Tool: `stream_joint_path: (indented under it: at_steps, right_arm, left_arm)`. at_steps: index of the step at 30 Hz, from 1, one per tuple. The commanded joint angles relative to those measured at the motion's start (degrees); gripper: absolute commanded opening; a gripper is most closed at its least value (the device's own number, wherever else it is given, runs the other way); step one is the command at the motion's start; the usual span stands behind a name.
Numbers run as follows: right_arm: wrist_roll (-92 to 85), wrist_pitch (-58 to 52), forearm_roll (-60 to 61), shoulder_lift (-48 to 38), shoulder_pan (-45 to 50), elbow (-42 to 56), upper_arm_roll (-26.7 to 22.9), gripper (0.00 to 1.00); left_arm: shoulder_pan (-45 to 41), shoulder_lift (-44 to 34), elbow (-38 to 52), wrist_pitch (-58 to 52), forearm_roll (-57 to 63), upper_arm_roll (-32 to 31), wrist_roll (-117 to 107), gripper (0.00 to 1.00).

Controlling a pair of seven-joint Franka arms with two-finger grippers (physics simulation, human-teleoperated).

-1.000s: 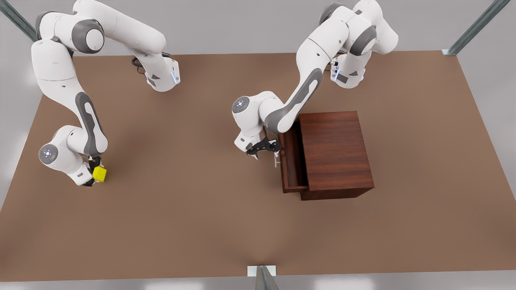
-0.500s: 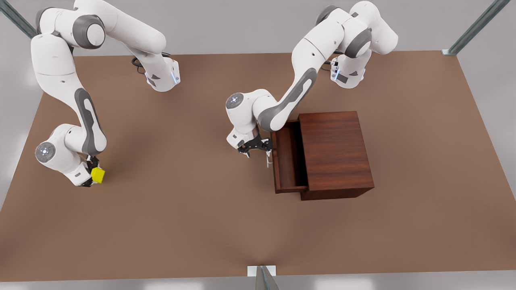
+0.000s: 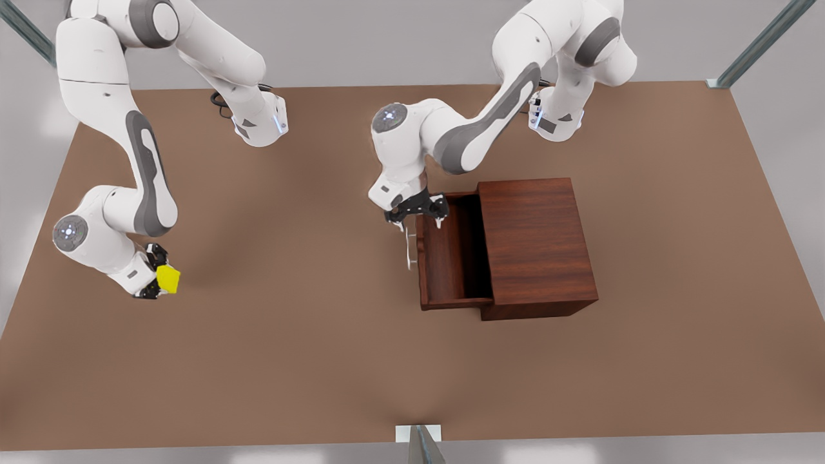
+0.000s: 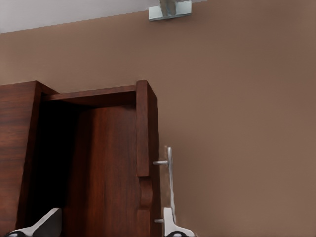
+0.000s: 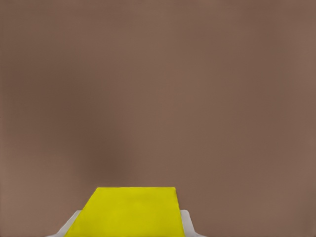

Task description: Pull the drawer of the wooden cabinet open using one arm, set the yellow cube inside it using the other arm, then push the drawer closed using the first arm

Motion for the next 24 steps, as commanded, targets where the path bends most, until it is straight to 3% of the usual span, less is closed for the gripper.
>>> stream_joint_path:
  at_steps: [1,3,5,6,9,12,15,24]
  right_arm:
    - [-0.40,-2.85,2.46,-0.79,0.08,0.29,2.22,0.74]
    - [-0.14,-2.85,3.95,-1.49,0.08,1.17,5.56,0.74]
    - [1.17,-3.56,8.52,-2.20,0.78,2.04,10.40,0.74]
    - [3.72,-3.56,9.84,-2.20,3.15,3.01,10.49,0.74]
    - [10.40,-3.56,13.00,-2.81,9.65,4.51,10.58,0.74]
    - [19.71,-3.64,13.09,-2.55,15.80,7.58,10.58,0.74]
    - [30.61,-3.64,13.01,-1.76,22.04,10.04,10.49,0.74]
    - [61.82,-10.50,12.30,5.36,36.82,24.89,10.14,0.74]
  left_arm:
    - [7.12,-4.80,-0.01,-16.01,-8.54,0.11,24.32,1.00]
    - [20.64,-7.44,-0.45,-19.71,-12.66,0.12,39.69,1.00]
    - [40.96,-12.88,-4.21,-20.52,-24.45,-0.06,54.66,1.00]
    - [41.33,-25.34,-22.27,-5.62,-23.24,-0.33,53.96,1.00]
    - [40.80,-19.24,-11.97,-10.83,-20.59,-0.68,53.87,1.00]
    - [40.19,-18.08,-11.70,-10.66,-20.41,-0.68,54.05,1.00]
    - [39.93,-15.10,-5.12,-14.26,-23.58,-0.68,54.05,1.00]
    - [40.37,-15.18,-6.16,-14.62,-23.41,-0.50,54.40,1.00]
